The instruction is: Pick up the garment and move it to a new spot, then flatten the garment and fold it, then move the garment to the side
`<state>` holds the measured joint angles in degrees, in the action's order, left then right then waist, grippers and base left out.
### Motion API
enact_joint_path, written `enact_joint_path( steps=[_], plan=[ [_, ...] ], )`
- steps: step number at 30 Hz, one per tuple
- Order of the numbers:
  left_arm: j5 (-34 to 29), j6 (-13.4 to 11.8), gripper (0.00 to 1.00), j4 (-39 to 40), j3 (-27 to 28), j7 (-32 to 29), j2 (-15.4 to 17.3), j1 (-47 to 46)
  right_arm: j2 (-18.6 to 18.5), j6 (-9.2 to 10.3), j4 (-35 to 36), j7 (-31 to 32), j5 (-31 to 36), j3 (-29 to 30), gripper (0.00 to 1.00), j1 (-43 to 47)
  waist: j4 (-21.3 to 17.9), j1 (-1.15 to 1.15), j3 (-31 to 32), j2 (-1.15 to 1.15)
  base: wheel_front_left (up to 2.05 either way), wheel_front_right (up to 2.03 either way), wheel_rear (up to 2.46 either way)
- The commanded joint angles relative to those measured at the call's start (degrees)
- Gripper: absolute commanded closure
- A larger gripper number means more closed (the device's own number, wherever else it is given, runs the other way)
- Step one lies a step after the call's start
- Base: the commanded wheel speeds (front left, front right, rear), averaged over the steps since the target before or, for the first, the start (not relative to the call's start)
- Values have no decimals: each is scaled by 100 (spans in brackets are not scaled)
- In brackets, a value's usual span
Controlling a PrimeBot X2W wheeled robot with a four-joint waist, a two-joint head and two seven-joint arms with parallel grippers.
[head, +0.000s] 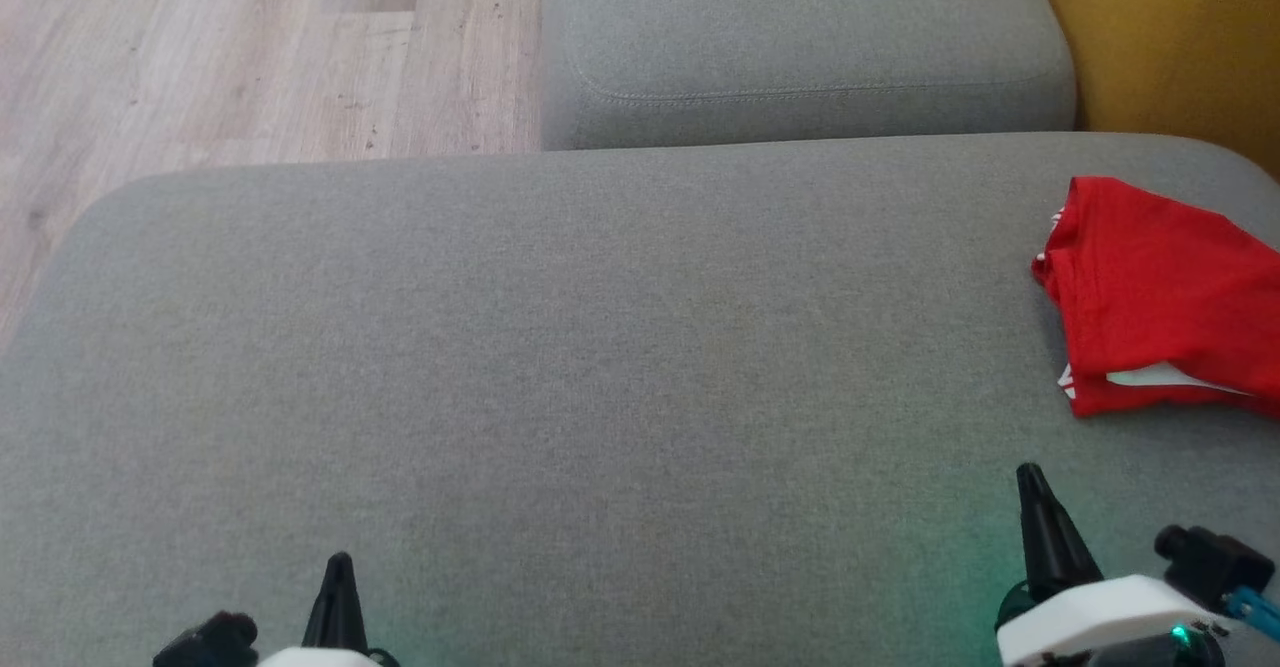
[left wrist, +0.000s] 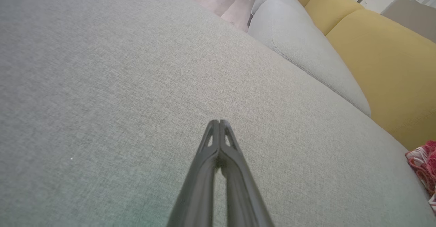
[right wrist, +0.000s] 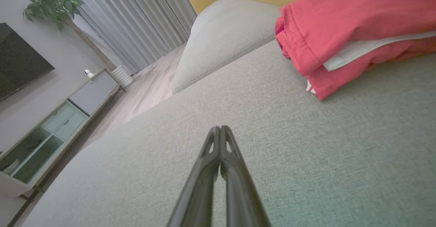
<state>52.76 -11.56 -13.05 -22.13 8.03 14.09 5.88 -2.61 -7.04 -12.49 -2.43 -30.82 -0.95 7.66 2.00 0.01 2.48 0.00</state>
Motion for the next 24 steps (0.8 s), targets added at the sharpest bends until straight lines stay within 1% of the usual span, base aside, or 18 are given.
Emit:
enact_joint_path(
  steps=[1,8,24],
  plan=[
    [98,50,100,122,185,-36,17,-288,-95,-13,167,9,-167,15,100,-325,-2,0,-3,0,0,0,0],
    [446,214,100,108,414,-154,-77,-366,-110,-16,141,64,-718,51,100,-416,-20,0,-27,0,0,0,0],
    [1092,521,100,74,844,-378,-256,-516,-129,-21,90,176,-1742,130,100,-587,-52,0,-70,0,0,0,0]
  ],
)
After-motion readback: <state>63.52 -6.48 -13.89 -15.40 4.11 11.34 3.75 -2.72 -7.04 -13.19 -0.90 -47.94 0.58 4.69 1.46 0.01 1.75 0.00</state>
